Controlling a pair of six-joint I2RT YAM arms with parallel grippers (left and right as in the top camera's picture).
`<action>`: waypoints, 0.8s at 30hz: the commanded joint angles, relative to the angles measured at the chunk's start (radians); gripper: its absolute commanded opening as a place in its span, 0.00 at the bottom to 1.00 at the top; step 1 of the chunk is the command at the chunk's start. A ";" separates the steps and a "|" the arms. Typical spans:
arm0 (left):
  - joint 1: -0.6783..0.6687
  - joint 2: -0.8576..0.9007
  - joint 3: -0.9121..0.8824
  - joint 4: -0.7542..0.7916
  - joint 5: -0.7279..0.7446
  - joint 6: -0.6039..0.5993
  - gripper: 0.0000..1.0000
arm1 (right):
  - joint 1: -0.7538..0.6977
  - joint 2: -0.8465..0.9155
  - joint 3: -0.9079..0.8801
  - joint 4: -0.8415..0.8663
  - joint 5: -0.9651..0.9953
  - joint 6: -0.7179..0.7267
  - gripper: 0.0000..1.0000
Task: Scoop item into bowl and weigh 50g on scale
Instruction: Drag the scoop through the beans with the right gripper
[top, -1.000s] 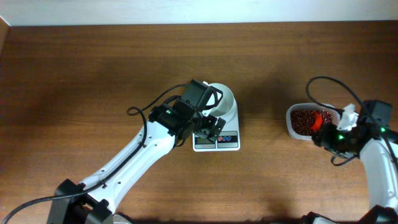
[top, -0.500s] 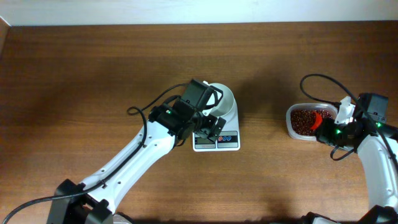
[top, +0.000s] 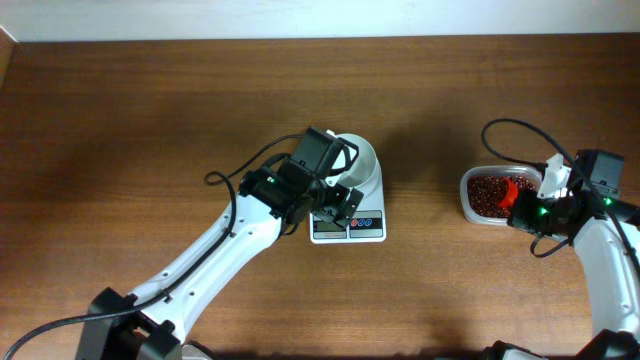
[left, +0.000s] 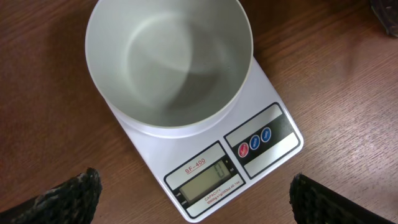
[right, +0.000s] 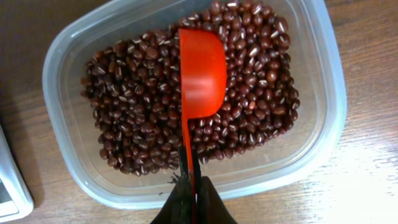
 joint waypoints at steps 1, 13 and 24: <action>-0.001 -0.001 -0.007 0.002 -0.006 0.015 0.99 | 0.004 0.001 -0.008 0.050 0.025 -0.002 0.04; 0.002 -0.001 -0.007 0.002 -0.006 0.015 0.99 | 0.004 0.001 -0.008 0.188 0.044 -0.003 0.08; 0.007 -0.001 -0.007 0.001 -0.006 0.015 0.99 | 0.004 0.003 -0.008 0.204 0.043 -0.006 0.49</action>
